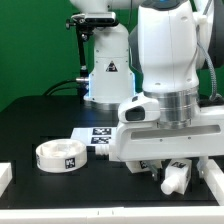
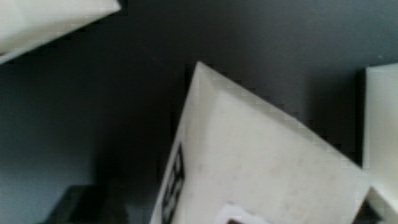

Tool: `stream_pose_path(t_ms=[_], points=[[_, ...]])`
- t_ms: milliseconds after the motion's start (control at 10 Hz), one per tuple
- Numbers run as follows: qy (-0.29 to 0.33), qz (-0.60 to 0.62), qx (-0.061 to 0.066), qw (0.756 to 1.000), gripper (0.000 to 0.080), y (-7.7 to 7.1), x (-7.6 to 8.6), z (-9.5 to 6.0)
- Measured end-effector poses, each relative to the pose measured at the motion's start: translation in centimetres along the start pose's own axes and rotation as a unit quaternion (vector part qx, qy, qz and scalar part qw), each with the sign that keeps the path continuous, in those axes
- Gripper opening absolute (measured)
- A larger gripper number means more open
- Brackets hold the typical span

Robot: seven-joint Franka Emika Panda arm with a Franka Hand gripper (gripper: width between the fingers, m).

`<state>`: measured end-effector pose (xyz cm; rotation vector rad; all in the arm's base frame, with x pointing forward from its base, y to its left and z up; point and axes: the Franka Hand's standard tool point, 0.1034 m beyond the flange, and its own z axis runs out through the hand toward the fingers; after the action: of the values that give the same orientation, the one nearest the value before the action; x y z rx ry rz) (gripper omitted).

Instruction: Assemble stool

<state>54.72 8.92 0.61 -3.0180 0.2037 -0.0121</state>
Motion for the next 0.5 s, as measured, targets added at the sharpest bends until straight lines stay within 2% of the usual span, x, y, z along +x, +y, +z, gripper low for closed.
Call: stream_pose_path(t_ms=[100, 200, 300, 500], points=[[0.0, 0.0, 0.0, 1.0, 0.0386, 0.0, 0.0, 0.0], [0.0, 0.0, 0.0, 1.0, 0.0386, 0.0, 0.0, 0.0], [-0.001, 0.0, 0.0, 1.0, 0.0313, 0.0, 0.1, -0.1], [-0.005, -0.001, 0.003, 1.0, 0.0313, -0.2, 0.9, -1.4]])
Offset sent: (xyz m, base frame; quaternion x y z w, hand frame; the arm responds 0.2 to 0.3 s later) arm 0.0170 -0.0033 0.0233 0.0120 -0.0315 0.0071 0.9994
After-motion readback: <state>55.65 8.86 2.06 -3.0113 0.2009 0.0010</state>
